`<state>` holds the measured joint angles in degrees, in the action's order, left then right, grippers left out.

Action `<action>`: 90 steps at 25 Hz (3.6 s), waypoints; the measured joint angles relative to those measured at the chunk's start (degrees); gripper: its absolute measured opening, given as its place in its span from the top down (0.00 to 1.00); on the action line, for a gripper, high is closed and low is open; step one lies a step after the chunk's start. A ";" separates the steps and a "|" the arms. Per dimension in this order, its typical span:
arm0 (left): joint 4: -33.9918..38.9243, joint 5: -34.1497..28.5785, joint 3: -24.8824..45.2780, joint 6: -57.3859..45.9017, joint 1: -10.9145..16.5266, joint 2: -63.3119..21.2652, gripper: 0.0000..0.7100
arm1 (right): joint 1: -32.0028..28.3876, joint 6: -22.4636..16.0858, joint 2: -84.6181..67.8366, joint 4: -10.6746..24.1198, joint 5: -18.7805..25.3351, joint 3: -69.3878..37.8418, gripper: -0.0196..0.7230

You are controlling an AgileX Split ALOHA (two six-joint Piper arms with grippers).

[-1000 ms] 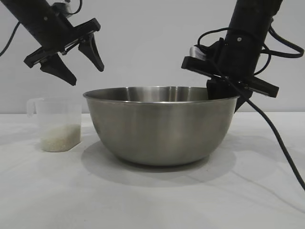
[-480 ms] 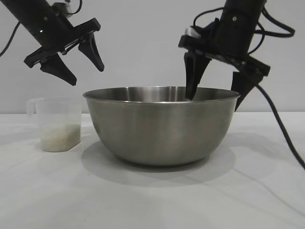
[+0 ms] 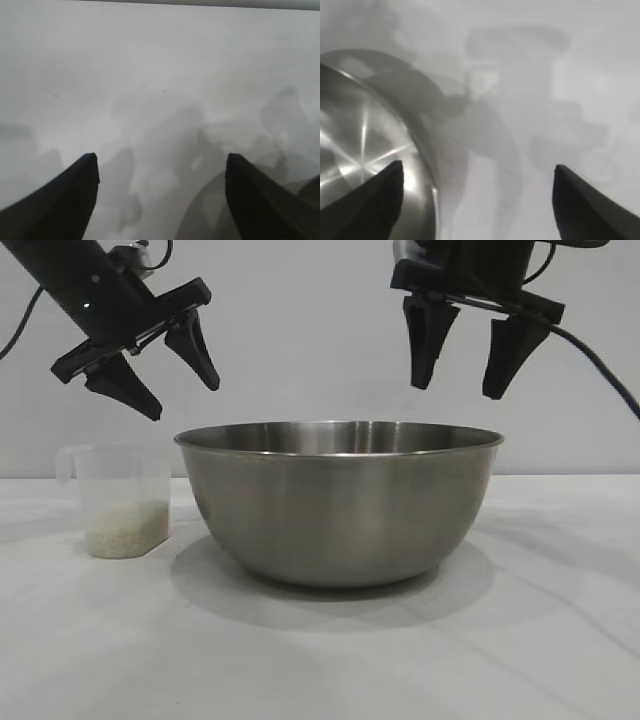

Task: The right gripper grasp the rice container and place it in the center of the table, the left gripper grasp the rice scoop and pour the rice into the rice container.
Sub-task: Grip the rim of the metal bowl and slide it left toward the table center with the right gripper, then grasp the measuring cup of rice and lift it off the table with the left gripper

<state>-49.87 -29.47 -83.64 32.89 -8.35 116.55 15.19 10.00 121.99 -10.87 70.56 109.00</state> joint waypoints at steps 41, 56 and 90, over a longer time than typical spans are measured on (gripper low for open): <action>0.00 -0.31 0.00 0.00 0.00 0.00 0.35 | -15.34 -0.08 -94.15 1.57 -0.84 -67.45 0.22; 0.00 -1.47 0.00 0.00 0.00 0.00 0.35 | -15.34 -0.08 -117.26 4.50 -4.30 -80.58 0.22; 1.91 -4.21 0.00 0.09 0.00 -0.41 0.35 | -15.34 -2.04 -117.26 4.53 -5.05 -80.94 0.22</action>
<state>-47.96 -33.68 -83.64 32.98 -8.35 116.14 -0.15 7.96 4.73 -6.34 65.51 28.06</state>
